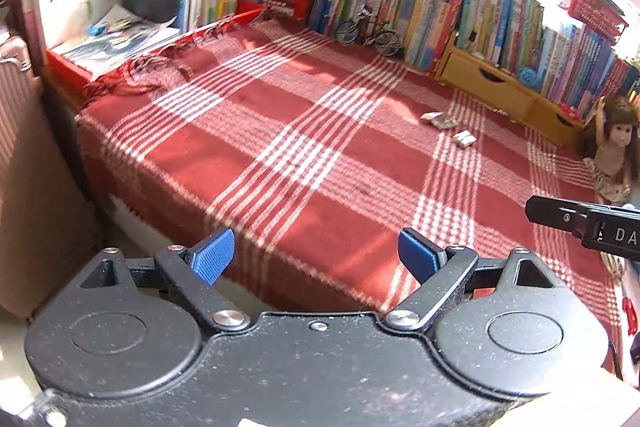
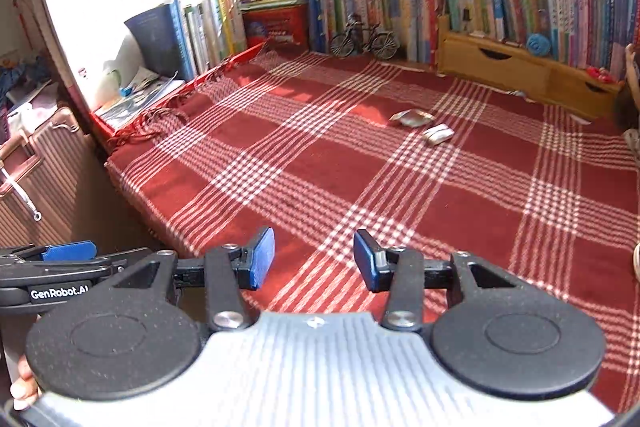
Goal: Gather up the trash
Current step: 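Move both open tools back over the blanket toward the clear wrapper and white packet, then grasp the clear foil wrapper with the left tool while the right tool grasps the white packet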
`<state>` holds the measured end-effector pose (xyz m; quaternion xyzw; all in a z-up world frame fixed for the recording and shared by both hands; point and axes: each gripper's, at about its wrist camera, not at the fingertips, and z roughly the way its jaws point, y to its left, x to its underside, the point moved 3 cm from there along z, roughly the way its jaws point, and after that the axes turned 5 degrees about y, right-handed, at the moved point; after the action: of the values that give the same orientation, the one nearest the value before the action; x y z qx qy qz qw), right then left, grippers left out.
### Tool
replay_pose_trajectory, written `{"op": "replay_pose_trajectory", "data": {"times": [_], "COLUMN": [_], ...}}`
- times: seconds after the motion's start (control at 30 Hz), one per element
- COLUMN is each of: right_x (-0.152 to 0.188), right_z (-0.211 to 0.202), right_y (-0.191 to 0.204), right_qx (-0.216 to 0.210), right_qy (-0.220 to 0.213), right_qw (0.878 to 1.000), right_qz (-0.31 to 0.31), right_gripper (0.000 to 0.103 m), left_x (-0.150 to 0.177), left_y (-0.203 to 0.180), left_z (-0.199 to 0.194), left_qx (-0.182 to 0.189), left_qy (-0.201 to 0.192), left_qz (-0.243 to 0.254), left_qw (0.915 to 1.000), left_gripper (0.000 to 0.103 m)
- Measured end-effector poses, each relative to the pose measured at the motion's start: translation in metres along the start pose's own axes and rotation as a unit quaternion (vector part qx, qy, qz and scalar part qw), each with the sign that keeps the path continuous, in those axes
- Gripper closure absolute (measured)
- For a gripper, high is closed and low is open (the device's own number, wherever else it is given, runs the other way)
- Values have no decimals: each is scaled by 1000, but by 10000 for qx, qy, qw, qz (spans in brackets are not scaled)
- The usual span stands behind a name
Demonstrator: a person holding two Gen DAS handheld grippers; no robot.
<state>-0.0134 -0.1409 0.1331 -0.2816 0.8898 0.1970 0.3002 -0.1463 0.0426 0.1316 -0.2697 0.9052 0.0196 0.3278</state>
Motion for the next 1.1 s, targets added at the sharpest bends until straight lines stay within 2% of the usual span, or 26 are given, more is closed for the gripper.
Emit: {"op": "replay_pose_trajectory", "data": {"times": [0.13, 0.23, 0.33, 0.5, 0.6, 0.73, 0.87, 0.93, 0.97, 1.03, 1.1], "right_x": [-38, -59, -75, -86, -89, -96, -104, -105, -105, -104, -104], "right_z": [6, 12, 25, 69, 100, 139, 174, 188, 194, 206, 214], "right_y": [-41, -66, -81, -103, -115, -134, -147, -151, -152, -152, -152], "right_qx": [309, 655, 919, 1053, 900, 445, 300, 308, 283, 225, 193], "right_qy": [-128, -305, -426, -333, -196, 69, 248, 320, 373, 483, 529], "right_qw": [9994, 9969, 9919, 9836, 9829, 9901, 9922, 9914, 9910, 9899, 9889], "right_qz": [12, -323, -769, -1428, -1597, -1333, -1187, -1233, -1251, -1313, -1372], "right_gripper": [41, 37, 29, 21, 19, 17, 17, 17, 17, 17, 17], "left_x": [-58, -96, -128, -163, -177, -184, -184, -186, -186, -186, -184], "left_y": [-47, -90, -128, -167, -183, -197, -204, -206, -206, -207, -208], "left_z": [33, 68, 116, 207, 257, 313, 350, 362, 369, 378, 381], "left_qx": [334, 606, 805, 786, 798, 575, 158, 210, 346, 574, 596], "left_qy": [90, 153, 363, 826, 1029, 1387, 1578, 1663, 1820, 2100, 2198], "left_qz": [67, 96, 126, -287, -375, -438, -315, -252, -221, -183, -105], "left_qw": [9994, 9980, 9960, 9931, 9908, 9877, 9868, 9855, 9824, 9759, 9737], "left_gripper": [14, 10, 7, 7, 7, 7, 9, 10, 12, 31, 36]}}
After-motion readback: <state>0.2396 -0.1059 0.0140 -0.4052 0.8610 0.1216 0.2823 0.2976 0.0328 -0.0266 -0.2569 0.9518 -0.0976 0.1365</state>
